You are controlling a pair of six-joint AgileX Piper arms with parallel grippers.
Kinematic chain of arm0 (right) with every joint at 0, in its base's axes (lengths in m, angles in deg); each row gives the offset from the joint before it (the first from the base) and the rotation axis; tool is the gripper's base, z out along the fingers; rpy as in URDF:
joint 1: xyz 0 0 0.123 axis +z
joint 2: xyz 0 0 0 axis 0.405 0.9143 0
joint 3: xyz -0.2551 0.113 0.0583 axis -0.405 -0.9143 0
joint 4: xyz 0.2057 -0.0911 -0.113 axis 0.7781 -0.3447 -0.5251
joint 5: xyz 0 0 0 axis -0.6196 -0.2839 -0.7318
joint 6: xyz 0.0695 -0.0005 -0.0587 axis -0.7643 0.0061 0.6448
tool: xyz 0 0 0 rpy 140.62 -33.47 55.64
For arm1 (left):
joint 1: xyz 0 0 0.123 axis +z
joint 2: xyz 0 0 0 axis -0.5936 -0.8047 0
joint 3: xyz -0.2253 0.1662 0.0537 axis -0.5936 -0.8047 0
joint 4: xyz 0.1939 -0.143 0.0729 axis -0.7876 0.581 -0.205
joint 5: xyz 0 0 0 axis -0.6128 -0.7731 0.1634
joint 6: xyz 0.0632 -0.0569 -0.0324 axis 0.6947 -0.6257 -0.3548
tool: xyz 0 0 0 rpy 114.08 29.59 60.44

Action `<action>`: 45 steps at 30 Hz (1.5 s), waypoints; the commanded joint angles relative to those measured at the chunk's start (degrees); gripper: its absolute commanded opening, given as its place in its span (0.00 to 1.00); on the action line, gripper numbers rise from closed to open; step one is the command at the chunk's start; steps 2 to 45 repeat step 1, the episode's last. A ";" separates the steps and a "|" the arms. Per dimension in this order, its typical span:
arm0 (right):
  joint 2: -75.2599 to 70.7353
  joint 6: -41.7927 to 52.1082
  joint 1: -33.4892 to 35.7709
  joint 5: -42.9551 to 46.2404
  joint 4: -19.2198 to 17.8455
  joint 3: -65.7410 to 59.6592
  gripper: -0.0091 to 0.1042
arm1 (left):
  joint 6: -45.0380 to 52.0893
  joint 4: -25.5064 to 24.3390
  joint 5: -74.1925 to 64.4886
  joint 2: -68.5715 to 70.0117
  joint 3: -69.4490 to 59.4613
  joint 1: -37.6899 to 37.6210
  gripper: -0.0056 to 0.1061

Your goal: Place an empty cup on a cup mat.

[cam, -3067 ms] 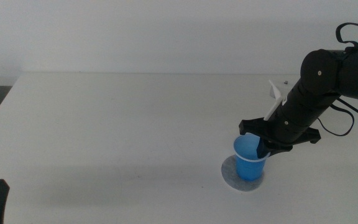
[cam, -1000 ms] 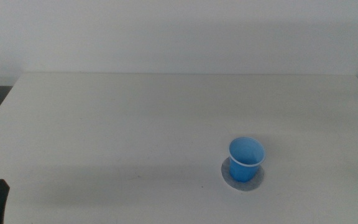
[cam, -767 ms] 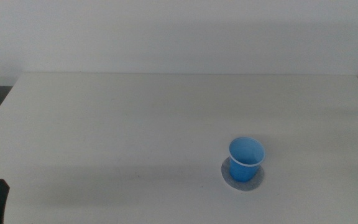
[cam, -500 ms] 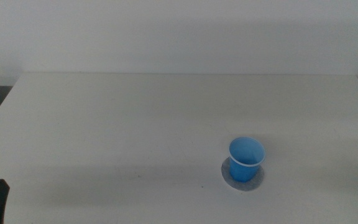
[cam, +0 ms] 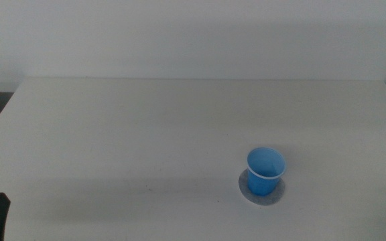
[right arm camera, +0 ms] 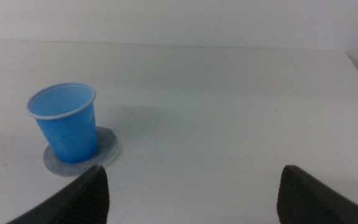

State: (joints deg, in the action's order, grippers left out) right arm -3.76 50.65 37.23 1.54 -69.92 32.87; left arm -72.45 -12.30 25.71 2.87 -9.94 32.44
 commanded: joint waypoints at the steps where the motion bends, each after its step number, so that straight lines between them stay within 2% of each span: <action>1: -0.27 0.15 -0.25 0.11 -0.48 -0.22 0.90 | -0.16 0.13 0.74 0.21 0.02 -0.06 0.89; 45: -0.27 0.15 -0.25 0.11 -0.48 -0.22 0.90 | -0.16 0.13 0.74 0.21 0.02 -0.06 0.89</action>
